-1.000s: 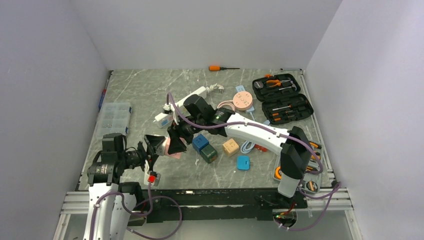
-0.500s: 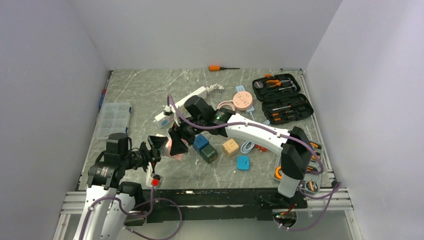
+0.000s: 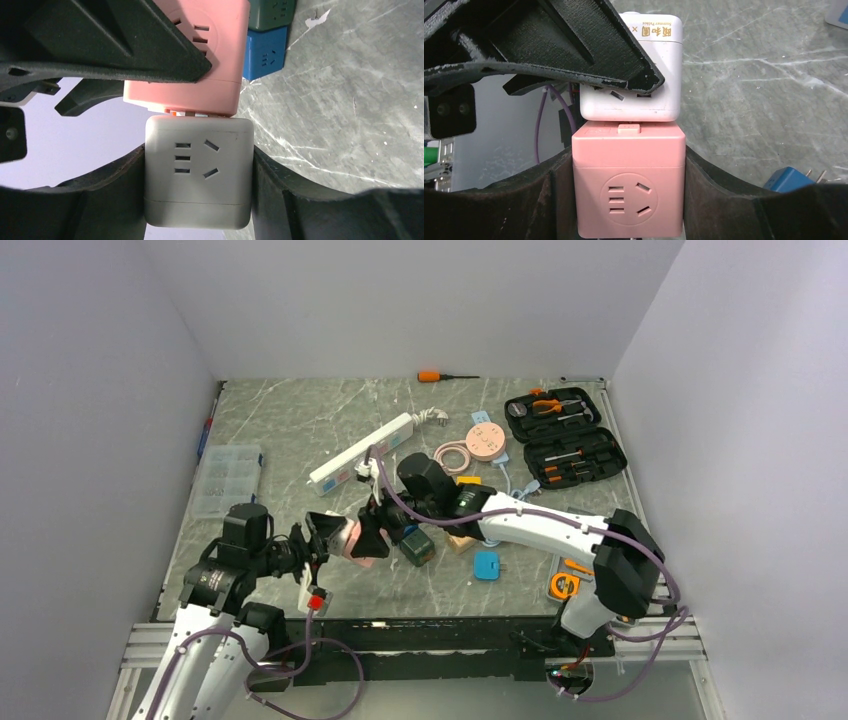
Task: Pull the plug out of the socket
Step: Remove the plug from the socket, then place the plug at the center of the board.
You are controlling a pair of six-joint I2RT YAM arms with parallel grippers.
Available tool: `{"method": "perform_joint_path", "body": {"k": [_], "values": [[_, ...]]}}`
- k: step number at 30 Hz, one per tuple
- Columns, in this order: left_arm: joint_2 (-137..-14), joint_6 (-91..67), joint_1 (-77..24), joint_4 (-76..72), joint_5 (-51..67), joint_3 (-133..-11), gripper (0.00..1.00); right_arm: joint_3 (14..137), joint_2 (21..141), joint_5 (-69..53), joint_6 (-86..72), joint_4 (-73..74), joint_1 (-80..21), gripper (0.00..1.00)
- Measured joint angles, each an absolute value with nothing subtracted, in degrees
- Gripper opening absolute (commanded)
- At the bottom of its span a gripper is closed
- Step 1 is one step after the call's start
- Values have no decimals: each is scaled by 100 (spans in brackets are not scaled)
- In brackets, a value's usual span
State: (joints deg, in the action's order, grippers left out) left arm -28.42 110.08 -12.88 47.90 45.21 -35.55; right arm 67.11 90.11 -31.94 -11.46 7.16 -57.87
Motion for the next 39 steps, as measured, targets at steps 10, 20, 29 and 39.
{"method": "perform_joint_path", "body": {"k": [10,20,29,39], "values": [[-2875,11216,-1372,4713,4713,-3509,0,6176,8527,-2722,-1192,443,-5920,0],[-2987,11852,-1420,4737,4703,-3310,0,6187,8523,-2571,-941,880,-5964,0],[-3339,11716,-1144,4692,2657,-3146,0,5813,8090,-2877,-974,2523,-5942,0],[-3610,10973,-1201,4421,2257,-3044,0,6206,7964,-2464,-1120,2891,-5564,0]]}}
